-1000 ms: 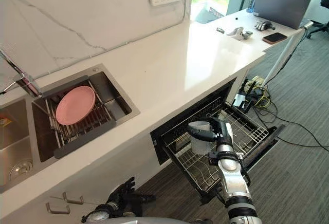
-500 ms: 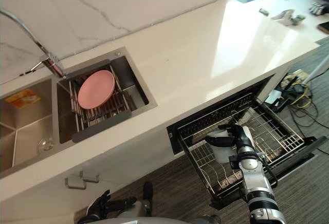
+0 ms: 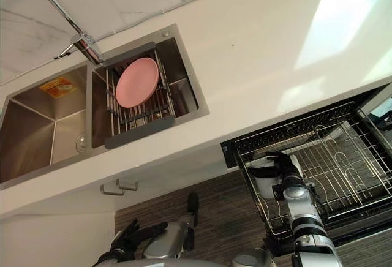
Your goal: Walk over to the sink, pick up the cup, carry it to the dishwasher, place the cup inside the dishwasher, then close the dishwasher door
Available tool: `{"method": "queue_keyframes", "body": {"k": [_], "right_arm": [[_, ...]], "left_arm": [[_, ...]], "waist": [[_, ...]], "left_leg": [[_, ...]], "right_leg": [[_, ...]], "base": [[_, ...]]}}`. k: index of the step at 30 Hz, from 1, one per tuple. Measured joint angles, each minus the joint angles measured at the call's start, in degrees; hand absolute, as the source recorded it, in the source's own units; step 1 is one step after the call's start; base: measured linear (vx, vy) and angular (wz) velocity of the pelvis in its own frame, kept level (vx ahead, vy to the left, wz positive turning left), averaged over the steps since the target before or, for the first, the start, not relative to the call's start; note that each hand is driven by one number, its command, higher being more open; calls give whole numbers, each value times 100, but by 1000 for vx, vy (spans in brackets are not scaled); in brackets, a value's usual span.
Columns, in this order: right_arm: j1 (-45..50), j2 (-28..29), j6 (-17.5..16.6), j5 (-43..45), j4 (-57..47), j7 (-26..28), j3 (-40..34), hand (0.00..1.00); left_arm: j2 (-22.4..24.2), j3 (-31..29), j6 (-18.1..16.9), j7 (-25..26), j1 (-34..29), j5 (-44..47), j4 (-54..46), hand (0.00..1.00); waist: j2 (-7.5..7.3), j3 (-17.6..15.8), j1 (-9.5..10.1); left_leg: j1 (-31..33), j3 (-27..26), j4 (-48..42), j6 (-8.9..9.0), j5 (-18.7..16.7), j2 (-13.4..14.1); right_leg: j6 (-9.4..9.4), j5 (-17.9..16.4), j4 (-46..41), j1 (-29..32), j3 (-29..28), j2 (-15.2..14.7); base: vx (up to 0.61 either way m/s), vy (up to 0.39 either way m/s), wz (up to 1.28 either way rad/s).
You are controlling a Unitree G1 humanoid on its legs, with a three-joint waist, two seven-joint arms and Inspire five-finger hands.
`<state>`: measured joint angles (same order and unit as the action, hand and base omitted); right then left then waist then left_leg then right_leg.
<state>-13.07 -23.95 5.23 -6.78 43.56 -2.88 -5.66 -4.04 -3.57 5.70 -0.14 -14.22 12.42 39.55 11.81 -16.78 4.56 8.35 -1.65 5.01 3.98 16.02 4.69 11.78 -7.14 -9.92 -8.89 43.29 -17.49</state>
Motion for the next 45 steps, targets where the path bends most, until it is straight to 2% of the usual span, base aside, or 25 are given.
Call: {"method": "queue_keyframes", "body": {"k": [5, 8, 10, 11, 13, 16, 17, 19, 22, 24, 25, 27, 29, 30, 33, 34, 35, 37, 38, 40, 42, 43, 44, 45], "right_arm": [[5, 93, 2, 20, -43, -412, 1, 100], [258, 339, -16, 110, -779, -791, -173, 100], [549, 658, -178, 212, -1534, -1025, -428, 100], [755, 896, -361, 416, -2031, -1106, -589, 100], [948, 1092, -541, 718, -2482, -1070, -680, 100], [1190, 1321, -822, 1852, -2994, -421, -782, 100], [1306, 1373, -925, 2413, -3120, -8, -784, 100], [1429, 1429, -1017, 2959, -3223, 363, -775, 100], [1622, 1588, -1058, 3492, -3578, 781, -774, 100], [1797, 1776, -1125, 3705, -4004, 980, -742, 100], [1892, 1880, -1179, 3869, -4303, 1185, -730, 100], [1934, 1868, -1316, 4143, -4666, 1449, -736, 100], [1773, 1771, -1421, 4515, -4818, 1763, -746, 100], [1659, 1712, -1447, 4881, -4954, 1981, -744, 100], [1448, 1730, -1705, 5683, -5492, 2317, -738, 100], [1406, 1740, -1832, 5857, -5755, 2334, -736, 100], [1392, 1747, -1903, 5923, -5877, 2340, -734, 100], [1387, 1764, -2238, 5971, -6351, 2340, -746, 100], [1381, 1745, -2372, 5959, -6509, 2332, -745, 100], [1369, 1748, -2423, 5950, -6589, 2273, -727, 100], [1372, 1777, -2371, 5934, -6576, 2079, -590, 100], [1373, 1789, -2286, 5910, -6541, 1986, -455, 100], [1382, 1800, -2195, 5823, -6505, 1891, -297, 100], [1384, 1801, -2163, 5780, -6478, 1844, -254, 100]], "left_arm": [[-2, -164, -35, 1, 0, 6, 102, 100], [-1, -191, -38, -3, 0, 73, 114, 100], [9, -306, -27, -5, 0, 118, 193, 100], [26, -451, -16, -4, -2, 121, 216, 100], [31, -599, -1, -2, -3, 133, 295, 100], [27, -789, 29, 28, -30, 174, 371, 100], [27, -837, 60, 64, -39, 216, 414, 100], [29, -848, 103, 129, -49, 234, 484, 100], [57, -862, 154, 202, -69, 336, 525, 100], [93, -946, 177, 196, -69, 318, 522, 100], [92, -979, 210, 193, -65, 212, 517, 100], [93, -1021, 239, 177, -57, 79, 529, 100], [113, -1060, 281, 148, -57, 89, 564, 100], [135, -1064, 282, 148, -55, 90, 584, 100], [201, -1066, 278, 111, -49, -47, 602, 100], [221, -1066, 283, 95, -48, -152, 609, 100], [221, -1066, 291, 68, -47, -258, 617, 100], [199, -1042, 321, -75, -16, -602, 638, 100], [195, -956, 322, -181, 18, -693, 655, 100], [193, -903, 320, -272, 82, -690, 741, 100], [133, -803, 265, -386, 148, -668, 823, 100], [119, -728, 207, -384, 150, -660, 832, 100], [108, -707, 155, -367, 157, -626, 833, 100], [95, -679, 140, -352, 161, -586, 832, 100]], "waist": [[-4, -2, 26], [-12, -1, 6], [-54, 17, -34], [-111, 44, -57], [-180, 86, -62], [-300, 161, -74], [-325, 215, -94], [-335, 311, -120], [-307, 364, -129], [-283, 399, -158], [-258, 422, -252], [-214, 469, -369], [-189, 486, -369], [-172, 509, -371], [-204, 566, -386], [-284, 572, -387], [-306, 603, -391], [-454, 723, -550], [-514, 755, -554], [-625, 789, -477], [-661, 827, -374], [-651, 836, -365], [-644, 840, -361], [-643, 841, -361]], "left_leg": [[0, 0, 0, 0, 0, -4], [-5, -22, 0, 0, 0, 7], [-27, -72, 1, 1, -1, 23], [-63, -180, 1, 7, -6, 57], [-114, -392, 2, 22, -18, 103], [-236, -709, 2, 79, -70, 231], [-309, -849, 1, 109, -118, 307], [-339, -990, -3, 117, -135, 351], [-317, -1175, -280, 146, -455, 386], [-188, -1341, -594, 20, -702, 397], [-114, -1715, -791, -126, -831, 474], [-57, -2296, -1173, -378, -960, 585], [-42, -2400, -1460, -369, -1047, 562], [-82, -2428, -1481, -300, -1106, 547], [-220, -2490, -1173, -297, -1060, 417], [-357, -2531, -873, -262, -975, 347], [-425, -2620, -722, -259, -921, 315], [-710, -2942, -158, -182, -681, 174], [-787, -2880, 35, -230, -486, 80], [-772, -2815, 36, -250, -470, -4], [-727, -2589, 37, -366, -525, -81], [-680, -2446, 38, -412, -559, -83], [-604, -2246, 38, -442, -583, -92], [-571, -2145, 37, -451, -590, -94]], "right_leg": [[3, 1, 23, -2, -40, 17], [-19, 25, 75, 2, -148, 54], [28, 70, 133, 12, -296, 92], [17, 84, 156, 38, -442, 100], [-1, 131, 218, 86, -636, 127], [-66, 230, 327, 201, -1017, 215], [-90, 252, 332, 264, -1191, 251], [-86, 261, 333, 358, -1367, 261], [-97, 261, 378, 406, -1618, 253], [-74, 366, 470, 347, -1638, 228], [-19, 458, 542, 283, -1580, 200], [-23, 512, 514, 240, -1484, 71], [48, 460, 400, 269, -1579, -76], [64, 460, 384, 268, -1634, -114], [110, 490, 391, 228, -1630, -192], [128, 507, 416, 161, -1570, -230], [139, 519, 442, 114, -1513, -249], [211, 574, 591, -239, -1037, -342], [228, 584, 578, -346, -834, -377], [228, 589, 466, -367, -698, -463], [36, 696, -170, -199, -481, -638], [-193, 797, -608, -27, -469, -736], [-538, 973, -1052, 171, -581, -810], [-695, 1082, -1252, 266, -706, -823]], "base": [[-57, 0, 1], [-66, -4, -3], [-54, -18, -15], [-43, -21, -27], [-41, -16, -45], [-61, -35, -70], [-67, -44, -60], [-80, -37, -52], [-57, -6, -34], [-11, 14, -12], [23, 15, 10], [54, 54, 23], [46, 82, -7], [26, 50, -15], [13, 22, -1], [11, 11, 12], [16, 3, 38], [43, 19, 82], [41, 34, 77], [21, 55, 43], [5, 116, 50], [10, 134, 63], [26, 125, 66], [63, 119, 77]]}}
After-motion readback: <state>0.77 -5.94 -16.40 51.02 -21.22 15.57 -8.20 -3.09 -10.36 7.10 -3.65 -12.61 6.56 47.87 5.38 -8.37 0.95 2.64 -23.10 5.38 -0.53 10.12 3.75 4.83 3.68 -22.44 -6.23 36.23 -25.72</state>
